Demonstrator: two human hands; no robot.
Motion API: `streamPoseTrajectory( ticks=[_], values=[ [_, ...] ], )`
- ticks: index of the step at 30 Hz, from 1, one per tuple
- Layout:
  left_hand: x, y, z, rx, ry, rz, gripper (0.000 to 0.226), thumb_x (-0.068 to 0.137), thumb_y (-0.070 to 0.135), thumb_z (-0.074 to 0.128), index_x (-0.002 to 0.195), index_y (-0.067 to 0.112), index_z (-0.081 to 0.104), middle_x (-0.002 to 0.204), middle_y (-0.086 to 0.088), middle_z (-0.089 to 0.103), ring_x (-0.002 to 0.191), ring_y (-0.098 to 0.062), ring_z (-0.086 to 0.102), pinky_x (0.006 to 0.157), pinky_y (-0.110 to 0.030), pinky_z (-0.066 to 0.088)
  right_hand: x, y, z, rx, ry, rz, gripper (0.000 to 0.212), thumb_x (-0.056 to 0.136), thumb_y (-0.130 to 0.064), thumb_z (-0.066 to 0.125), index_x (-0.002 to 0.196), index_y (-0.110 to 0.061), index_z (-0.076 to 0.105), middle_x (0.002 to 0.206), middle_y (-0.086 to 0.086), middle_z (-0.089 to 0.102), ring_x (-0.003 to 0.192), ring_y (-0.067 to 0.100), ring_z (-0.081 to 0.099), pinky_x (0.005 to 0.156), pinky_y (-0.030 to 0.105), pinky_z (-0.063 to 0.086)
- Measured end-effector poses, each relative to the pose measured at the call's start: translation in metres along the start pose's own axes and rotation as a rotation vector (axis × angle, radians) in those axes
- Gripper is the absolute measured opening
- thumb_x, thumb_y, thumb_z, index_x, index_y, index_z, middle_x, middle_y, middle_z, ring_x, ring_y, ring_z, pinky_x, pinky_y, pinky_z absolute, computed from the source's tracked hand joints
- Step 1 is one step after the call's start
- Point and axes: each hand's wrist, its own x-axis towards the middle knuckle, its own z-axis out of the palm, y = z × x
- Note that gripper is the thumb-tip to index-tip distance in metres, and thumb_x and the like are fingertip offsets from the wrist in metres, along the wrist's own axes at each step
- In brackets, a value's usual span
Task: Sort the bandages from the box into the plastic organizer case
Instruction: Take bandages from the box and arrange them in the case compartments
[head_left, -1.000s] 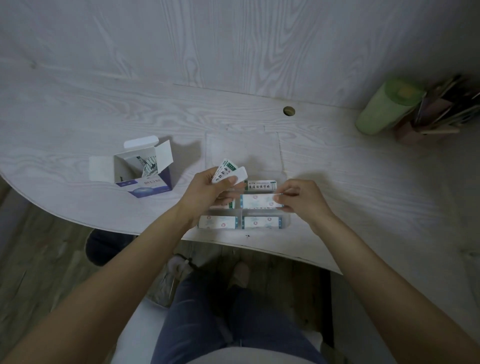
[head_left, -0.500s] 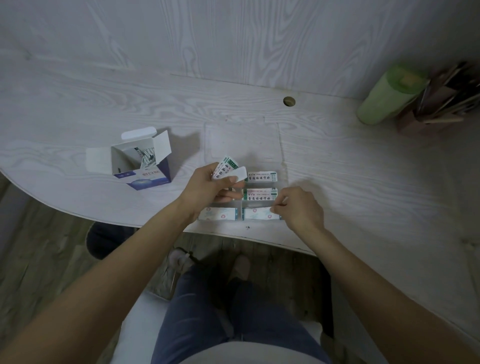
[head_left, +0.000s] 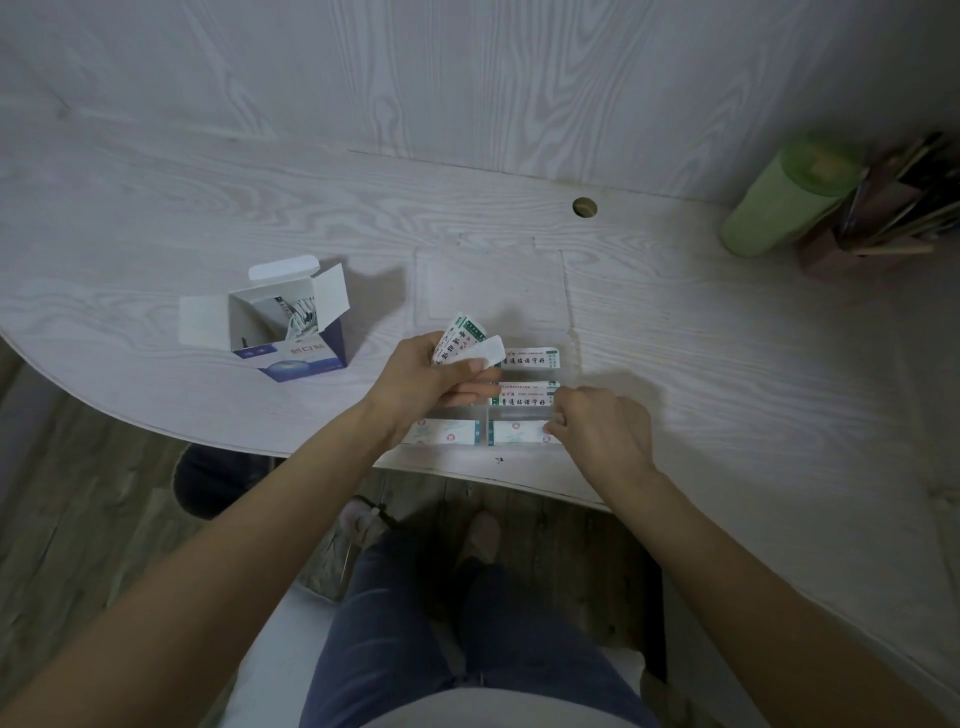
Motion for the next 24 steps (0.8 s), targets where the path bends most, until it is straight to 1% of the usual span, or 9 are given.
streamPoseTrajectory(
  ticks=[3, 5, 9, 11, 14, 17, 20, 22, 24],
  values=[
    [-0.001, 0.001, 0.0, -0.036, -0.03, -0.001, 0.023, 0.089, 0.005, 0.06, 0.112, 0.003, 0.059, 0.094, -0.012, 0.073, 0.075, -0.016, 0.072, 0.065, -0.021, 0.057, 0.003, 0.0, -0.009, -0.032, -0.012, -0.009, 0.022, 0.094, -0.037, 0.052, 0.099, -0.017, 0.061, 0.097, 0.0, 0.066, 0.087, 0.021, 0.063, 0.063, 0.027, 0.037],
    [-0.002, 0.002, 0.0, -0.043, -0.048, 0.007, 0.021, 0.089, 0.006, 0.061, 0.109, 0.006, 0.06, 0.092, -0.009, 0.074, 0.075, -0.016, 0.072, 0.066, -0.021, 0.057, 0.005, 0.0, -0.016, 0.117, 0.053, 0.017, 0.024, 0.093, -0.039, 0.053, 0.093, -0.019, 0.066, 0.089, -0.004, 0.067, 0.081, 0.017, 0.062, 0.063, 0.026, 0.04],
    [-0.004, 0.005, 0.0, -0.022, -0.079, 0.023, 0.018, 0.088, 0.008, 0.062, 0.106, 0.01, 0.062, 0.087, -0.006, 0.075, 0.074, -0.014, 0.072, 0.067, -0.02, 0.057, 0.015, -0.011, -0.039, 0.931, 0.076, 0.016, 0.016, 0.087, -0.03, 0.067, 0.097, -0.019, 0.071, 0.089, -0.01, 0.068, 0.063, 0.001, 0.059, 0.059, 0.016, 0.046],
    [-0.005, 0.006, 0.0, 0.029, -0.101, 0.034, 0.016, 0.087, 0.011, 0.063, 0.103, 0.013, 0.062, 0.083, -0.004, 0.075, 0.071, -0.013, 0.071, 0.068, -0.021, 0.056, 0.02, -0.018, -0.047, 1.135, -0.004, 0.005, 0.012, 0.085, -0.02, 0.069, 0.096, -0.015, 0.07, 0.089, -0.002, 0.07, 0.055, 0.004, 0.059, 0.051, 0.013, 0.043],
    [-0.006, 0.007, 0.001, 0.152, -0.112, 0.08, 0.013, 0.088, 0.016, 0.063, 0.101, 0.016, 0.062, 0.077, 0.0, 0.073, 0.058, -0.007, 0.063, 0.061, -0.019, 0.05, 0.027, -0.022, -0.05, 1.28, -0.048, -0.009, 0.005, 0.085, -0.005, 0.068, 0.085, -0.009, 0.069, 0.074, 0.007, 0.068, 0.053, 0.007, 0.058, 0.049, 0.016, 0.043],
    [-0.007, 0.007, -0.002, 0.163, -0.098, 0.131, 0.006, 0.094, 0.019, 0.055, 0.094, 0.013, 0.058, 0.063, 0.006, 0.067, 0.048, -0.003, 0.046, 0.05, -0.014, 0.04, 0.033, -0.021, -0.049, 1.427, -0.081, 0.038, 0.006, 0.083, 0.0, 0.067, 0.082, -0.006, 0.07, 0.073, 0.008, 0.069, 0.065, 0.014, 0.066, 0.068, 0.024, 0.055],
    [-0.006, 0.01, -0.01, 0.19, -0.075, 0.175, 0.013, 0.096, 0.024, 0.051, 0.093, 0.013, 0.056, 0.072, 0.003, 0.067, 0.048, -0.004, 0.04, 0.05, -0.014, 0.037, 0.038, -0.024, -0.049, 1.565, -0.094, 0.078, 0.007, 0.086, -0.005, 0.065, 0.081, -0.004, 0.069, 0.073, 0.008, 0.07, 0.074, 0.02, 0.067, 0.083, 0.029, 0.056],
    [-0.007, 0.012, -0.015, 0.203, -0.046, 0.178, 0.015, 0.098, 0.027, 0.048, 0.093, 0.014, 0.055, 0.073, 0.0, 0.07, 0.046, -0.003, 0.039, 0.048, -0.013, 0.037, 0.043, -0.026, -0.05, 1.592, -0.06, 0.114, 0.012, 0.088, -0.01, 0.064, 0.081, -0.003, 0.069, 0.073, 0.009, 0.07, 0.073, 0.018, 0.068, 0.082, 0.026, 0.056],
    [-0.006, 0.014, -0.02, 0.212, 0.023, 0.175, 0.02, 0.098, 0.03, 0.046, 0.095, 0.013, 0.055, 0.079, -0.009, 0.071, 0.043, -0.001, 0.04, 0.049, -0.015, 0.036, 0.049, -0.026, -0.05, 1.537, -0.04, 0.115, 0.005, 0.085, -0.005, 0.067, 0.081, -0.001, 0.069, 0.074, 0.009, 0.069, 0.071, 0.013, 0.068, 0.078, 0.022, 0.055]
  ],
)
